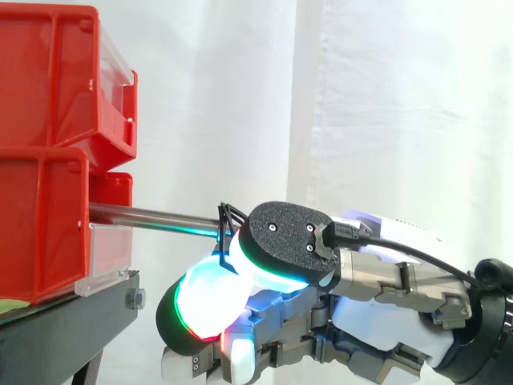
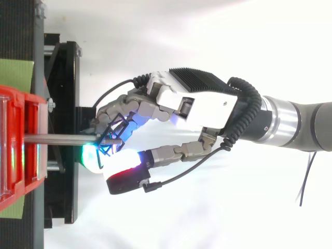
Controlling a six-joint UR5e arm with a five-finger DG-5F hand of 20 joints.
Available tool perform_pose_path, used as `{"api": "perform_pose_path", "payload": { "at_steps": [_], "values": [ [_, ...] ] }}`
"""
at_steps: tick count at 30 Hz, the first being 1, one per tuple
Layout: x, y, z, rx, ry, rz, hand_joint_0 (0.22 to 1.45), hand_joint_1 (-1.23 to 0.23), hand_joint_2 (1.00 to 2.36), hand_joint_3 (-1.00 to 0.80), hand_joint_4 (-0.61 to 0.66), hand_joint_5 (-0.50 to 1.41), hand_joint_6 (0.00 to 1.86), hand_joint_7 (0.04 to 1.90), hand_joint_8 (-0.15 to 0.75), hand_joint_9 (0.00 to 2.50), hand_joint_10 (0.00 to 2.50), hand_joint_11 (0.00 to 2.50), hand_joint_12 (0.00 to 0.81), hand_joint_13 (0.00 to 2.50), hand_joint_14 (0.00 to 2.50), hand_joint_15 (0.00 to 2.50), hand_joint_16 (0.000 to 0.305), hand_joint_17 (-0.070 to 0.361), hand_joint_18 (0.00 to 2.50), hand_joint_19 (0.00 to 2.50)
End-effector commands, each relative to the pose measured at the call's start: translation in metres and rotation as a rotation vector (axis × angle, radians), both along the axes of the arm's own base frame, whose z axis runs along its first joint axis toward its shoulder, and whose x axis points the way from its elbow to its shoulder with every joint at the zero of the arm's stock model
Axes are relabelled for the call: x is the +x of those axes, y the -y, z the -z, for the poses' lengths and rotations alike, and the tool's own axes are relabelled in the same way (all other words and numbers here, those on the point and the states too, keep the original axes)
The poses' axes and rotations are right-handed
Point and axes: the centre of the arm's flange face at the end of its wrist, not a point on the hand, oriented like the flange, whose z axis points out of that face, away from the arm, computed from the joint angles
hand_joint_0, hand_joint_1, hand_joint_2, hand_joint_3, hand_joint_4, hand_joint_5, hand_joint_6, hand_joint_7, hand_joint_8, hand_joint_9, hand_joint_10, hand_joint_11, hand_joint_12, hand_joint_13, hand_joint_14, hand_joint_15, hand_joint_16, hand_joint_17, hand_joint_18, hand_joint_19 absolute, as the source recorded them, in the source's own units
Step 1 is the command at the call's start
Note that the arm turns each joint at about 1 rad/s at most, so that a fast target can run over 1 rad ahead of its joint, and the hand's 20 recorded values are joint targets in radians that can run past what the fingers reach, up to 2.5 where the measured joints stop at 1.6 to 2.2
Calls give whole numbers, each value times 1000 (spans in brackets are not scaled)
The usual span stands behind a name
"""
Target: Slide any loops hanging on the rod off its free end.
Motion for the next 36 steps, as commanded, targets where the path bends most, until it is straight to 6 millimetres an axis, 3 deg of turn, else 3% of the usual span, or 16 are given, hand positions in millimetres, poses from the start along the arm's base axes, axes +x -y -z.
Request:
{"api": "perform_pose_path", "payload": {
  "at_steps": [1,9,15,20,26,36],
  "values": [
    [0,2,-2,-2,3,-3,603,-695,1018,-83,239,-190,900,925,388,1005,14,726,401,812,11,326,53,118,732,430],
    [0,2,-1,4,-1,-7,591,-686,1018,-68,213,-184,903,968,389,1020,14,729,407,819,11,322,53,119,736,422],
    [-1,6,-23,10,-1,-14,601,-667,1016,-40,187,-184,912,975,400,1027,15,737,413,828,10,322,55,123,747,407],
    [-10,10,-32,-11,-115,-27,606,-668,1014,-29,170,-183,915,974,403,1031,14,724,416,829,10,320,55,124,750,404],
    [-17,12,-28,-26,-198,-38,609,-668,1014,-28,171,-183,916,971,401,1032,12,728,414,832,10,318,55,124,748,407],
    [-17,15,-32,-11,-196,-42,608,-667,1014,-29,172,-184,917,959,400,1032,14,731,413,832,10,325,55,124,748,413]
  ]
}}
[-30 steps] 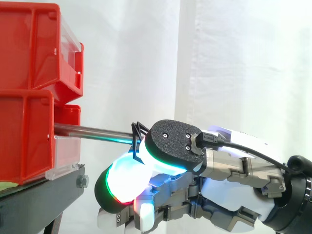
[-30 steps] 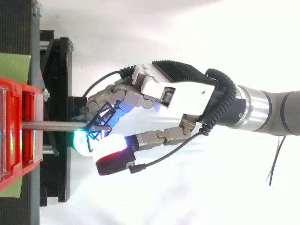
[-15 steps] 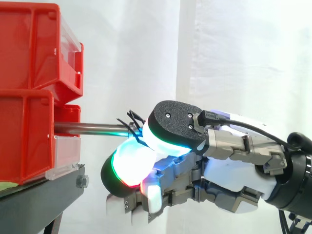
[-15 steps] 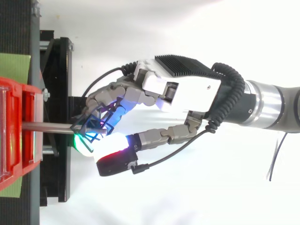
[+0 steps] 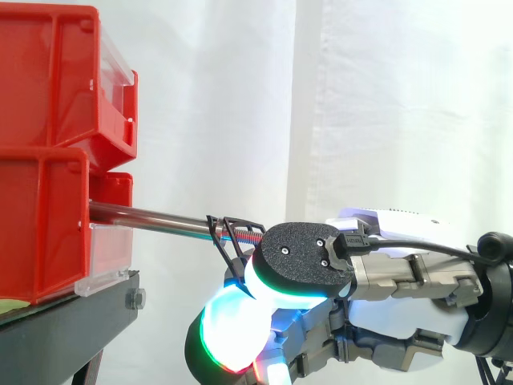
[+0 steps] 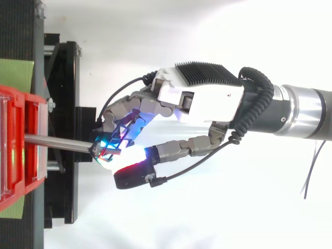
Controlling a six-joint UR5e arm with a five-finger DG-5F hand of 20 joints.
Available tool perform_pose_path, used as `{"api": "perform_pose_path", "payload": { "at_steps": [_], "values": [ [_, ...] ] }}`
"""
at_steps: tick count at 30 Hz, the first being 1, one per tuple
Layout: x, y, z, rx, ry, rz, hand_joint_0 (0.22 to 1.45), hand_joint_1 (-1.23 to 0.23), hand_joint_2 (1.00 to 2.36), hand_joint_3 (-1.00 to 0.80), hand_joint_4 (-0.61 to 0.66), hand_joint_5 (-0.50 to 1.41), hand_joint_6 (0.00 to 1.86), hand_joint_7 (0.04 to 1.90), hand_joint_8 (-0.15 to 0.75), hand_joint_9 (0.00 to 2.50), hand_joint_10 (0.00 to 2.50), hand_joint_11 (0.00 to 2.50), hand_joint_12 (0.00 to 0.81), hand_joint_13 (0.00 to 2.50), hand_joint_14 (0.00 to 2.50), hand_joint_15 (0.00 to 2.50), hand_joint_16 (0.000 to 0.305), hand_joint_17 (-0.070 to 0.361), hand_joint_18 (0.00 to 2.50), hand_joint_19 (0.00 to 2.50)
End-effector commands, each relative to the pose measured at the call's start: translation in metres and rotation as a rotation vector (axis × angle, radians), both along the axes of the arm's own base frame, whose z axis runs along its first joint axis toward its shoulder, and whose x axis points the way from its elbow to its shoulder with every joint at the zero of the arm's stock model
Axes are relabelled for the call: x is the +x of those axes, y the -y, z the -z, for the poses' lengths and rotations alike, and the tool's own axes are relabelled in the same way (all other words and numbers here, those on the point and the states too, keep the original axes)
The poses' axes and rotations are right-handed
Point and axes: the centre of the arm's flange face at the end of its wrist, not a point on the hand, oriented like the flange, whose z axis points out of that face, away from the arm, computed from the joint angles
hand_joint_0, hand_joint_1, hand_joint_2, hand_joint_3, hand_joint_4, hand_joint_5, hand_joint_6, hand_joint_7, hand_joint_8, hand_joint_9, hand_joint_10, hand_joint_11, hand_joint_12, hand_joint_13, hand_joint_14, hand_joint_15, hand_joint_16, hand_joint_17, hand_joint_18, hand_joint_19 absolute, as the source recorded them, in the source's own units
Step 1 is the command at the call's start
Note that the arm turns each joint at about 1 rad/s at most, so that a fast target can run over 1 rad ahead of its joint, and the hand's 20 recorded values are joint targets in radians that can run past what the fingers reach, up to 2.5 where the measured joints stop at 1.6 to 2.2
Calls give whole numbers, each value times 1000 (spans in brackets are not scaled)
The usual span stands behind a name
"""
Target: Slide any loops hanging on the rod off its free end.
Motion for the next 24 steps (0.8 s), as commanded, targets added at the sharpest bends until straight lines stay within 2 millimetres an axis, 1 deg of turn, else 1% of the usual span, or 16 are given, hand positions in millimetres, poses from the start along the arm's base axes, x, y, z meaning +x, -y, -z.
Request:
{"api": "perform_pose_path", "payload": {
  "at_steps": [1,2,3,5,6,9,12,17,19,20,21,22,24],
  "values": [
    [-1,2,-7,14,6,-2,608,-666,1014,-29,170,-183,917,961,405,1032,14,722,413,832,12,324,55,123,748,413],
    [-1,2,-8,16,4,-4,608,-666,1014,-28,170,-183,917,963,403,1032,14,724,411,832,12,324,55,123,748,411],
    [-2,3,-16,18,1,-5,606,-663,1014,-24,176,-183,916,972,400,1032,14,731,412,832,12,321,55,124,746,411],
    [-4,4,-19,16,-14,-6,605,-660,1014,-25,182,-182,916,969,402,1034,14,729,415,832,10,324,55,124,746,410],
    [-9,5,-24,7,-53,-10,603,-656,1013,-25,185,-181,916,964,406,1034,14,728,416,834,10,323,55,125,748,411],
    [-13,7,-25,6,-91,-9,601,-652,1012,-25,191,-179,915,979,407,1038,11,733,421,836,10,322,56,127,748,407],
    [-18,10,-33,3,-119,-5,601,-650,1012,-26,190,-178,915,973,413,1039,13,726,420,838,10,325,56,127,748,406],
    [-22,11,-38,1,-146,-8,601,-649,1012,-26,191,-177,914,987,411,1040,13,726,422,838,10,321,56,127,747,399],
    [-24,11,-42,2,-156,-9,601,-649,1011,-26,195,-177,914,985,412,1043,14,733,422,839,10,321,56,127,748,403],
    [-25,13,-47,11,-154,-4,600,-650,1011,-25,196,-177,914,984,412,1044,13,729,424,839,10,323,57,128,750,402],
    [-25,13,-47,15,-155,-3,601,-651,1011,-30,194,-177,914,975,413,1045,13,722,423,839,10,319,57,128,750,404],
    [-26,13,-52,25,-152,-5,600,-650,1011,-26,194,-177,914,975,414,1045,11,729,423,840,10,319,57,128,750,404],
    [-26,13,-54,31,-154,-4,600,-650,1011,-28,195,-177,914,976,413,1045,14,727,425,842,10,322,57,128,750,402]
  ]
}}
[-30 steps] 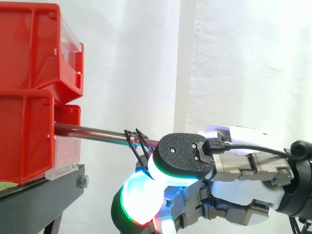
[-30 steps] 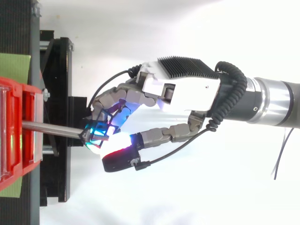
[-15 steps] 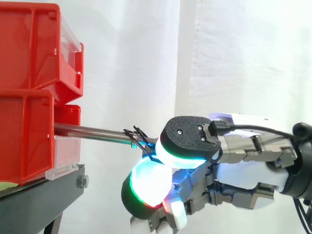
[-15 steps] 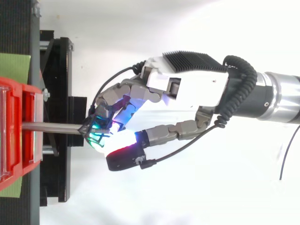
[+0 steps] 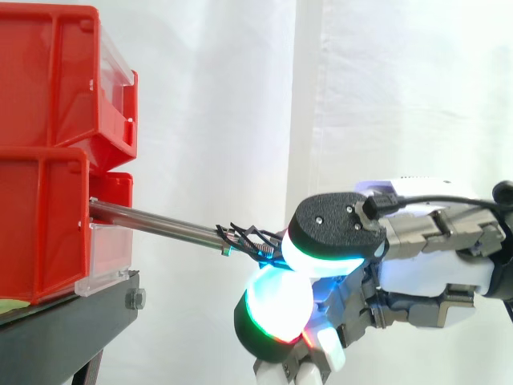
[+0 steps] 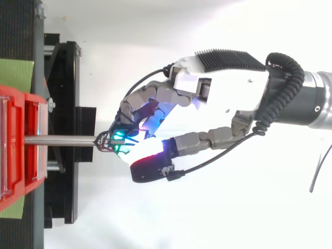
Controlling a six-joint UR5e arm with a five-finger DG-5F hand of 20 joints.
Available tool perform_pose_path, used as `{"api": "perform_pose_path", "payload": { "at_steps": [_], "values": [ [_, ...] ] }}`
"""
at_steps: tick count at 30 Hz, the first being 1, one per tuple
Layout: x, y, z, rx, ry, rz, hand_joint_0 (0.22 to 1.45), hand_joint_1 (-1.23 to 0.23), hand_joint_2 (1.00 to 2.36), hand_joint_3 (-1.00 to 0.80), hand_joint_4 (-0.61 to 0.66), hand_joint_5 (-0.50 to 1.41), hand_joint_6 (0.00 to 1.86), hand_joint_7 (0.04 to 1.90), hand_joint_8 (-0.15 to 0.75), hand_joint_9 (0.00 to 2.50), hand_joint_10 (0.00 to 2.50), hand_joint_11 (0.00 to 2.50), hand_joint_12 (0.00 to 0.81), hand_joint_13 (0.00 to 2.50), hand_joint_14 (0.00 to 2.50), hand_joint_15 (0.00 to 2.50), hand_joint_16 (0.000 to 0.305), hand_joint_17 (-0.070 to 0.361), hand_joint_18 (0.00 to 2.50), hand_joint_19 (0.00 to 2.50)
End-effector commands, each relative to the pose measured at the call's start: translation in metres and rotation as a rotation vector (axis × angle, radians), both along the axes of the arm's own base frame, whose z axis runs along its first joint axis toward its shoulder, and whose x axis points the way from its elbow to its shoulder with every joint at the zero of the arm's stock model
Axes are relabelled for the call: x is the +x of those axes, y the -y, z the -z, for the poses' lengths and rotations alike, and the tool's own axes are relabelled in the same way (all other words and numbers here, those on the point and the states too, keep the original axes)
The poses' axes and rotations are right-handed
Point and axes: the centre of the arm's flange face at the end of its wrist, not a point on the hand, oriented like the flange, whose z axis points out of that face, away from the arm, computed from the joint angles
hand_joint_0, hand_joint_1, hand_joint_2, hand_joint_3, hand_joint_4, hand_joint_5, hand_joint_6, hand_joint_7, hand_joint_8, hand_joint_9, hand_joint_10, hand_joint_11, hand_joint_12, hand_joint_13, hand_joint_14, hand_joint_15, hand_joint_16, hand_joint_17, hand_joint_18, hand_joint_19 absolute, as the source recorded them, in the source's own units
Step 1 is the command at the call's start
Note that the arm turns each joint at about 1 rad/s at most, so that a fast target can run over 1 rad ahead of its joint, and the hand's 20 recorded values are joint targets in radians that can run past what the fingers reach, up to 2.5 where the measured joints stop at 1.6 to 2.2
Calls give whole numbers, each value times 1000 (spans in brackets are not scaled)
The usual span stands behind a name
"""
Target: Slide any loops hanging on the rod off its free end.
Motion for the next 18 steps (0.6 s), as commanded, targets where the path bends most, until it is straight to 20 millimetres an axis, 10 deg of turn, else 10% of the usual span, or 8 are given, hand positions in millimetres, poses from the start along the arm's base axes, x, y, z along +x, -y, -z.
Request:
{"api": "perform_pose_path", "payload": {
  "at_steps": [1,18],
  "values": [
    [-3,2,-10,14,-1,3,601,-650,1010,-30,194,-177,914,976,414,1046,13,729,426,841,10,323,57,128,750,404],
    [-24,8,-29,23,-125,6,594,-646,1011,-52,216,-174,909,995,413,1048,13,727,424,837,10,322,56,127,739,407]
  ]
}}
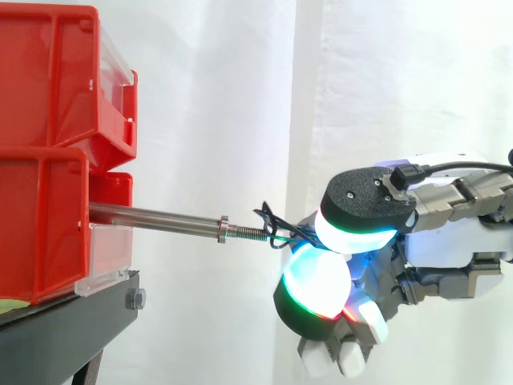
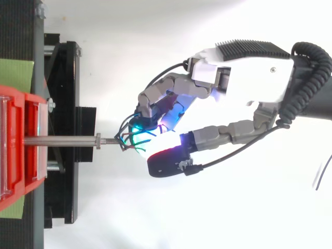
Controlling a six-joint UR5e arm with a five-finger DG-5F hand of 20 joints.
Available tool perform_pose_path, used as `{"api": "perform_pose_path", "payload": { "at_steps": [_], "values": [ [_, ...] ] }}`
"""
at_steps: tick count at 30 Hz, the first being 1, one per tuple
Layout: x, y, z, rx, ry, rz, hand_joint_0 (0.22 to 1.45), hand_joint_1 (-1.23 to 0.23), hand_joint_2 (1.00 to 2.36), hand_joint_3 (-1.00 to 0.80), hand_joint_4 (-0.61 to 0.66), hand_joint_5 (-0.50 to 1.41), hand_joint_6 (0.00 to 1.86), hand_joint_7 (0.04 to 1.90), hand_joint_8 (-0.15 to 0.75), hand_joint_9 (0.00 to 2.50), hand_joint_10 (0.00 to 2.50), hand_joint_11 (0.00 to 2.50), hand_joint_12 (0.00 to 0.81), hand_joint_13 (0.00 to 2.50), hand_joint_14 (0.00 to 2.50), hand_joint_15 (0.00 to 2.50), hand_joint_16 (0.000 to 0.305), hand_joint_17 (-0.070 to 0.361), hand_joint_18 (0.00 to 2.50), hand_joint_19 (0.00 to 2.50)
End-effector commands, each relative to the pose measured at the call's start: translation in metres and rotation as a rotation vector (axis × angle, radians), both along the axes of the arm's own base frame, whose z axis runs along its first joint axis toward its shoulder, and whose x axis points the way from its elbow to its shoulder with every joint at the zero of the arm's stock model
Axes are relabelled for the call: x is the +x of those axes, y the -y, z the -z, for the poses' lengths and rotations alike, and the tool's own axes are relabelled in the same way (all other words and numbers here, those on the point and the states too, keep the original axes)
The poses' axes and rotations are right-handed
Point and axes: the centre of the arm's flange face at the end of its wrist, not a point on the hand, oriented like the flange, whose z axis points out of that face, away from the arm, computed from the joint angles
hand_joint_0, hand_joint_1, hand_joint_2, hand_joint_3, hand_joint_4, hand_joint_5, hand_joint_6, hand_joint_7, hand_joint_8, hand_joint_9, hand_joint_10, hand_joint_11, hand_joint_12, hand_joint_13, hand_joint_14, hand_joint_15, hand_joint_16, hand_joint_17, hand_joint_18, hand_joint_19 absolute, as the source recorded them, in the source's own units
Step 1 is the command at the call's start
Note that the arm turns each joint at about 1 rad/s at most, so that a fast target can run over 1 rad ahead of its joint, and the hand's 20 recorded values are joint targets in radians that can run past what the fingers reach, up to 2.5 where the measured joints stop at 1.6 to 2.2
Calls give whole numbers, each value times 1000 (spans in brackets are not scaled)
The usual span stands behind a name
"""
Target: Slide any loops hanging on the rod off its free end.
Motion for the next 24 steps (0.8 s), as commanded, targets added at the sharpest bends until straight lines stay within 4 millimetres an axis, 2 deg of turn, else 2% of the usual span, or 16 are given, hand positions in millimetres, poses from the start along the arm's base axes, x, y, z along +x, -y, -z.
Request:
{"api": "perform_pose_path", "payload": {
  "at_steps": [1,9,14,16,19,23,24],
  "values": [
    [-2,1,0,13,-19,1,591,-642,1011,-61,220,-174,909,992,415,1049,11,731,423,836,10,323,56,127,737,407],
    [-2,-1,-3,37,-14,23,584,-557,1016,-250,202,-175,897,1090,372,1016,16,742,379,786,12,345,47,105,611,454],
    [-2,-3,-3,39,-13,27,590,-492,1015,-292,200,-160,894,1124,372,1026,18,747,374,772,12,345,46,103,590,467],
    [-2,-2,-3,38,-13,29,578,-462,1018,-231,149,-150,893,1123,361,1033,17,735,360,725,13,348,45,100,520,483],
    [-2,-3,-3,38,-13,32,591,-395,1011,-139,133,-135,878,1077,386,1057,16,672,384,725,10,331,50,112,488,480],
    [-2,-2,-3,38,-13,39,596,-434,1002,-69,140,-116,858,1040,414,1085,15,662,404,734,9,307,54,120,517,441],
    [-2,-2,-1,38,-16,41,580,-474,1039,-32,160,-113,846,1032,428,1097,12,657,414,745,8,298,56,126,541,419]
  ]
}}
